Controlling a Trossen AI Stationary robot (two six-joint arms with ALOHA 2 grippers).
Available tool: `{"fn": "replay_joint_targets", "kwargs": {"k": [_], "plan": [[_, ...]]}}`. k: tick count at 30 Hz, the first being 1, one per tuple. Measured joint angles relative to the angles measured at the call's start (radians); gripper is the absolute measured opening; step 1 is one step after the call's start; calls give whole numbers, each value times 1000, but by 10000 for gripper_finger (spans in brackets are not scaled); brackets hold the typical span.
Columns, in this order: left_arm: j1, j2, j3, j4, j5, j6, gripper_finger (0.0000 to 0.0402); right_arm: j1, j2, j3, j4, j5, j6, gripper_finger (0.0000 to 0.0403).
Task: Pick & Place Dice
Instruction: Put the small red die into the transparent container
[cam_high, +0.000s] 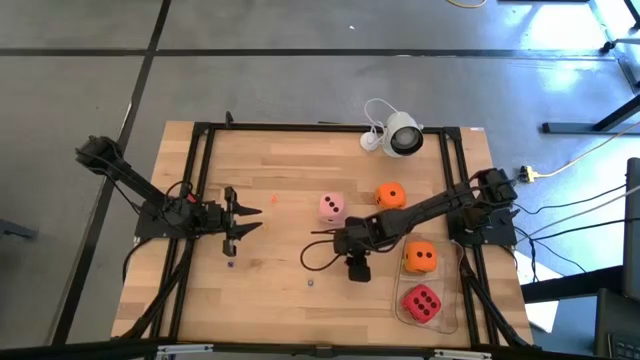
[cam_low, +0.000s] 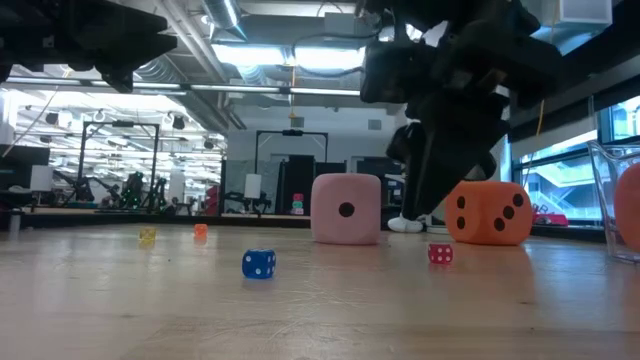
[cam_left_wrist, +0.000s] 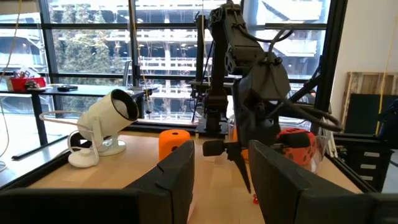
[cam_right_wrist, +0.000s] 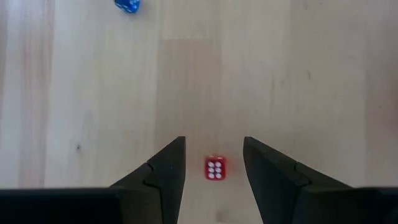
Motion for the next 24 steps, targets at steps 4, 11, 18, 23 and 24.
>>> {"fn": "replay_joint_targets", "kwargs": {"k": [4, 11, 18, 23, 24], "plan": [[0, 0, 0, 0, 26, 0, 143, 12, 0, 0, 5, 0, 2, 162], [0, 0, 0, 2, 26, -1, 143, 19, 0, 0, 5, 1, 2, 162], [0, 0, 0, 3, 55, -3, 143, 19, 37, 0, 5, 2, 2, 162], [0, -1, 0, 4, 54, -3, 143, 20, 106, 6, 9, -37, -6, 162], [0, -1, 0, 4, 54, -3, 143, 20, 115, 6, 6, -42, -9, 163]]}}
